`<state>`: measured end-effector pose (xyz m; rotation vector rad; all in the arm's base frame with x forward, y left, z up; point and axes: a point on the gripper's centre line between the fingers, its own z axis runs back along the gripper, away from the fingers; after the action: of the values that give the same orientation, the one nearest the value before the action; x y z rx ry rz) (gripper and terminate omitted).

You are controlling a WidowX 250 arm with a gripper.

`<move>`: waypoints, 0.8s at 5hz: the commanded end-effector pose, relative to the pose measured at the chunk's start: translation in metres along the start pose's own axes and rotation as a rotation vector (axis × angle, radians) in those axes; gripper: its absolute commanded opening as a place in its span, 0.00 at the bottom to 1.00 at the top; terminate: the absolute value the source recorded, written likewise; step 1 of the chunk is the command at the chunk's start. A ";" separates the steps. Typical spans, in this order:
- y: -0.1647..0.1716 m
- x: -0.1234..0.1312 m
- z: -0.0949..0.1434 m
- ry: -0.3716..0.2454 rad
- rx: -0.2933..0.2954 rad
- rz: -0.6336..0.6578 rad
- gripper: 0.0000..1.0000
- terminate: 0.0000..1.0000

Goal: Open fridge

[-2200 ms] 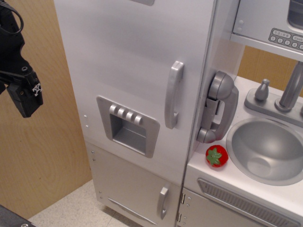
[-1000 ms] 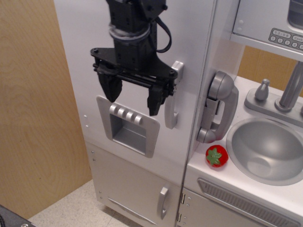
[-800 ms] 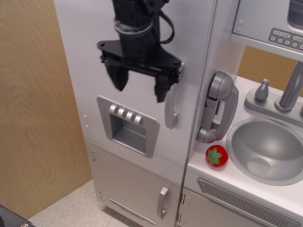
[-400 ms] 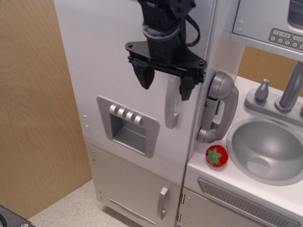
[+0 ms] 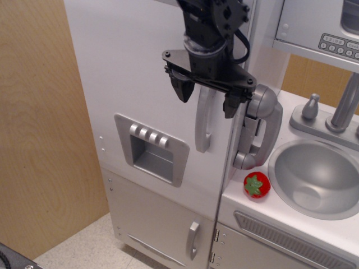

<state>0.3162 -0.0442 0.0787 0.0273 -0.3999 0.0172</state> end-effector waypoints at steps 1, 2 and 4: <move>0.006 0.027 -0.001 -0.058 0.015 0.020 1.00 0.00; 0.006 0.024 0.000 -0.047 0.012 0.043 0.00 0.00; 0.013 -0.007 0.018 0.000 -0.021 0.017 0.00 0.00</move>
<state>0.2935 -0.0314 0.0691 0.0147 -0.3254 0.0180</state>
